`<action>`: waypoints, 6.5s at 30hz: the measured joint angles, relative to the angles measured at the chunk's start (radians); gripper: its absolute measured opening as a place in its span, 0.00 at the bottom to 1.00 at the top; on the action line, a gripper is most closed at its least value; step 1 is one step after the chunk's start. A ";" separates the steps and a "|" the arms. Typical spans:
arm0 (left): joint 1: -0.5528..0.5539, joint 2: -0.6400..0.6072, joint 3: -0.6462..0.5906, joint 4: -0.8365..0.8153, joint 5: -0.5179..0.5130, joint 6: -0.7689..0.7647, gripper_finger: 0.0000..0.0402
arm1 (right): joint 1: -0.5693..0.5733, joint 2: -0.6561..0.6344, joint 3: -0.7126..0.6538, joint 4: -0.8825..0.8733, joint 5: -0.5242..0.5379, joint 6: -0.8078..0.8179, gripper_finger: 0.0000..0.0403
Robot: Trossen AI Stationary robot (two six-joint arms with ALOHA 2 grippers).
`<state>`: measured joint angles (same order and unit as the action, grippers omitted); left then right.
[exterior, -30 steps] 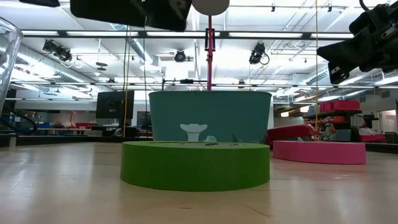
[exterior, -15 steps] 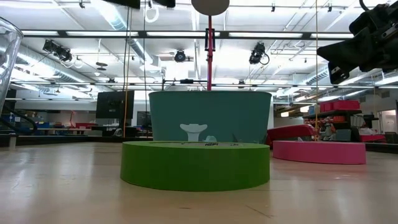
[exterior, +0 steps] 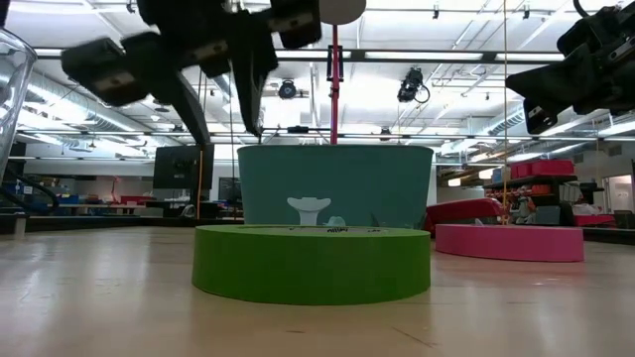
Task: Pick and place Stapler, Stapler remover, tape
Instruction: Put the green tape in the left transparent bin
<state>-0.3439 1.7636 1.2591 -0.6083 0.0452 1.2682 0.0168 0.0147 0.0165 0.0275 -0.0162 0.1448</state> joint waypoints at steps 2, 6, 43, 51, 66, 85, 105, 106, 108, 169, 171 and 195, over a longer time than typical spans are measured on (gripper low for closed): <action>0.000 0.014 0.000 0.009 0.000 0.014 0.38 | 0.000 0.000 0.000 0.001 0.000 0.000 0.02; -0.003 0.047 0.000 0.021 0.004 0.077 0.38 | 0.000 0.000 0.000 0.001 0.000 0.000 0.02; 0.000 0.102 0.000 0.410 -0.155 -0.804 0.41 | 0.000 0.000 0.000 0.002 0.000 0.000 0.02; 0.000 0.091 0.046 0.269 -0.146 -1.210 0.60 | 0.000 0.000 0.000 0.002 0.000 0.000 0.02; 0.050 0.091 0.160 -0.019 -0.090 -2.054 0.78 | 0.000 0.000 0.000 0.002 0.000 0.000 0.02; 0.005 0.110 0.160 -0.184 -0.059 -2.363 0.78 | 0.000 0.000 0.000 0.002 0.000 0.000 0.02; -0.011 0.247 0.286 -0.225 -0.048 -2.412 0.78 | 0.000 0.009 0.000 0.004 0.000 0.000 0.02; -0.013 0.255 0.286 -0.224 -0.049 -2.413 0.78 | 0.000 0.009 0.000 0.003 0.000 0.000 0.02; -0.013 0.276 0.286 -0.211 -0.052 -2.416 0.78 | 0.000 0.010 0.000 0.003 0.000 0.000 0.02; -0.011 0.359 0.290 -0.184 -0.041 -2.374 0.28 | 0.000 0.010 0.000 0.002 0.000 0.000 0.02; -0.011 0.359 0.301 -0.184 -0.040 -2.358 0.28 | 0.000 0.010 0.000 0.002 0.000 0.000 0.02; 0.045 0.355 0.710 -0.600 -0.104 -2.015 0.24 | 0.000 0.010 0.000 0.002 0.000 0.000 0.02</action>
<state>-0.2986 2.1185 1.9686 -1.2086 -0.0587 -0.7467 0.0170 0.0242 0.0164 0.0296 -0.0160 0.1450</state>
